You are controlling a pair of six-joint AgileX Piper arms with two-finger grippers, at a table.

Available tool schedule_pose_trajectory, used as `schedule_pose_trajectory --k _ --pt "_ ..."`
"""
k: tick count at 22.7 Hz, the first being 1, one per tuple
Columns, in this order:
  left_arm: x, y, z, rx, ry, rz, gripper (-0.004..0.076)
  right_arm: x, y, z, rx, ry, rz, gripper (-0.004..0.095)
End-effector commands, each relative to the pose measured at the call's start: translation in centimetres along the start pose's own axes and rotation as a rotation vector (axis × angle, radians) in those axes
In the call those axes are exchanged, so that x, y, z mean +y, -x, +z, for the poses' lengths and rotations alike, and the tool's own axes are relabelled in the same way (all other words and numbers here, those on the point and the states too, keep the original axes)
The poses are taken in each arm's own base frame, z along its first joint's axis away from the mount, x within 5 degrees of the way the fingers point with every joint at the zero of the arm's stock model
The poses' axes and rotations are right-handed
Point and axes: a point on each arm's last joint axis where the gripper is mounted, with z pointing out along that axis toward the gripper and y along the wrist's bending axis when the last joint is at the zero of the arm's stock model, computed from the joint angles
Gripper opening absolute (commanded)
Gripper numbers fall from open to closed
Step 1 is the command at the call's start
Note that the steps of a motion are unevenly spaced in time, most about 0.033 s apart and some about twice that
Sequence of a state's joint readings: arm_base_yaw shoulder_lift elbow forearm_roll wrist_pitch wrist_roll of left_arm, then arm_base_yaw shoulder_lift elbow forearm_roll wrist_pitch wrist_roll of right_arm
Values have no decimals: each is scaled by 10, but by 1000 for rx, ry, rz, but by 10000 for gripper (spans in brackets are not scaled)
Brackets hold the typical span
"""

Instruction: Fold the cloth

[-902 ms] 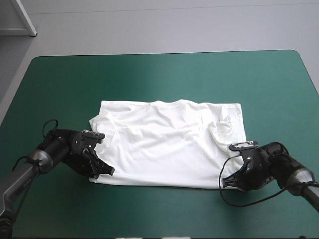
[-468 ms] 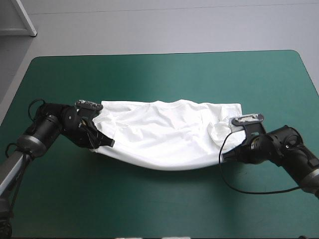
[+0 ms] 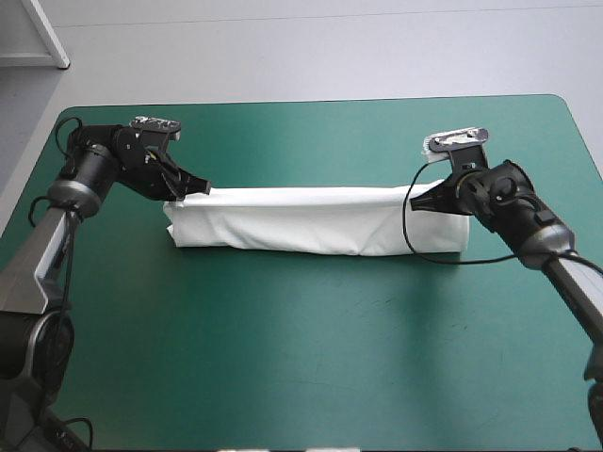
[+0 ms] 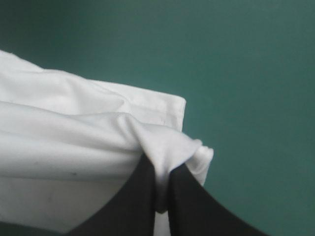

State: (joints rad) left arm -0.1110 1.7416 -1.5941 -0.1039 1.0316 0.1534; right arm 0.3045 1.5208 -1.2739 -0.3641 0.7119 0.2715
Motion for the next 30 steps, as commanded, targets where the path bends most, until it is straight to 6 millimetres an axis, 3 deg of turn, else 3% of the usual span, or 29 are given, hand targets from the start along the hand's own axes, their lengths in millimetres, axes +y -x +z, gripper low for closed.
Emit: schedule_pose_trajectory --k 1,2,5,8,10,13,14,15,20,22,27,30 --pt "4 28 -4 -137 17 2 -10 -6 25 5 -119 -14 11 -14" --pt "6 32 2 -144 20 2 -10 -4 28 14 -121 -9 10 -14" --pt "12 40 49 -147 29 -6 -10 7 29 52 -130 14 -4 -14" --pt "13 41 72 -136 20 -22 -7 14 24 76 -106 34 -8 -11" --pt "11 41 75 -142 -8 -43 78 17 22 82 -100 56 21 73" --pt "11 44 69 -153 -10 -42 469 18 25 80 -120 76 60 488" --pt "10 46 64 -132 -14 -38 557 16 26 74 -129 69 56 621" --pt "9 47 59 -108 -17 -31 575 14 28 68 -138 55 46 687" --pt "2 63 -2 -95 -46 -53 461 -9 43 3 -265 -29 66 724" --pt "-2 63 -15 -97 -76 -58 417 -14 42 -13 -266 -53 80 724" --pt "-24 61 -21 -77 -206 -69 268 -30 32 -34 -188 -138 97 724" --pt "-47 59 -13 -61 -233 -28 109 -44 26 -36 -141 -172 143 724"
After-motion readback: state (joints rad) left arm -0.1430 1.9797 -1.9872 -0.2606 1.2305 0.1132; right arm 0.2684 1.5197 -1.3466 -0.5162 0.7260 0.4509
